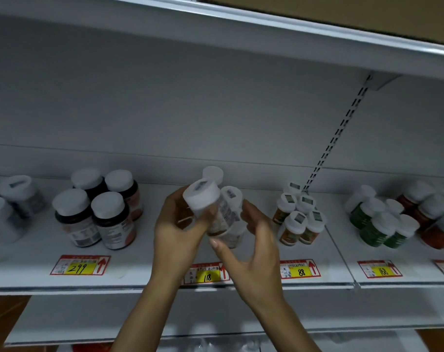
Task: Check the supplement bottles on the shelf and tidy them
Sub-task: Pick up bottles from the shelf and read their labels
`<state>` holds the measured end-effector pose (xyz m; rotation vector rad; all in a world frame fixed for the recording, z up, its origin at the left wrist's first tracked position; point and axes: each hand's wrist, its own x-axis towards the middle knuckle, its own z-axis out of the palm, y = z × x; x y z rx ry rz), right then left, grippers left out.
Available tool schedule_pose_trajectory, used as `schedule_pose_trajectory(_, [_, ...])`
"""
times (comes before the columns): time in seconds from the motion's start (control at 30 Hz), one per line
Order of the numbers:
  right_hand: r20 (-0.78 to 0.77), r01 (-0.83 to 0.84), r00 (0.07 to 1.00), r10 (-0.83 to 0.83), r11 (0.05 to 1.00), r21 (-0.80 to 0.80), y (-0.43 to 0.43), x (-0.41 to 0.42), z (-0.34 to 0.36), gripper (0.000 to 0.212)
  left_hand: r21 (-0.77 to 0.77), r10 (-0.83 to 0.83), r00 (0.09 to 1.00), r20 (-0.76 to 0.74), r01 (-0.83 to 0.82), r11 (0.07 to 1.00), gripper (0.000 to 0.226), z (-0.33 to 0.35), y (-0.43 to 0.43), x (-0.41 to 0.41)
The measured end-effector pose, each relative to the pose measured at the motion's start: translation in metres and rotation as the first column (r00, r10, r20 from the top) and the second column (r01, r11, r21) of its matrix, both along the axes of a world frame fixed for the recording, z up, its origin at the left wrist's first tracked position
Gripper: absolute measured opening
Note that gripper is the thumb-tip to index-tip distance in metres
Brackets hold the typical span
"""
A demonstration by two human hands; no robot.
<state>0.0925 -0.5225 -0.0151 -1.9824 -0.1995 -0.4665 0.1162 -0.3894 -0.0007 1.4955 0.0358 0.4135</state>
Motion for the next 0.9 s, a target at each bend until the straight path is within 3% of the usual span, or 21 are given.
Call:
schedule_pose_trajectory(0.17, [0.048,-0.084,0.996,0.076,0.978,0.193,0.020,-0.012,0.028,0.061,-0.266,-0.228,0.973,0.019,0.225,0.937,0.038,0.031,0.007,-0.015])
schedule_pose_trajectory(0.4, [0.421,0.117,0.904,-0.074,0.990,-0.079,0.035,-0.025,0.034,0.053,-0.434,-0.362,0.932,0.034,0.340,0.834,0.049,0.042,0.006,-0.033])
schedule_pose_trajectory(0.57, [0.476,0.162,0.871,-0.121,0.986,-0.046,0.041,-0.032,0.034,0.057,-0.516,-0.401,0.916,0.026,0.356,0.779,0.051,0.044,0.010,-0.037])
schedule_pose_trajectory(0.67, [0.358,0.126,0.925,-0.124,0.992,0.019,0.043,-0.034,0.038,0.060,-0.475,-0.392,0.920,0.013,0.351,0.807,0.057,0.043,0.013,-0.037])
schedule_pose_trajectory(0.73, [0.164,0.070,0.981,-0.107,0.973,0.219,0.043,-0.036,0.049,0.052,-0.439,-0.391,0.920,0.019,0.359,0.824,0.055,0.044,0.015,-0.036])
schedule_pose_trajectory(0.83, [-0.177,0.036,0.980,0.091,0.793,0.608,0.038,-0.034,0.061,0.046,-0.351,-0.412,0.910,0.036,0.398,0.848,0.054,0.044,0.018,-0.034])
schedule_pose_trajectory(0.9, [-0.282,0.037,0.933,0.223,0.720,0.693,0.034,-0.033,0.065,0.042,-0.346,-0.406,0.913,0.032,0.391,0.853,0.057,0.046,0.020,-0.034])
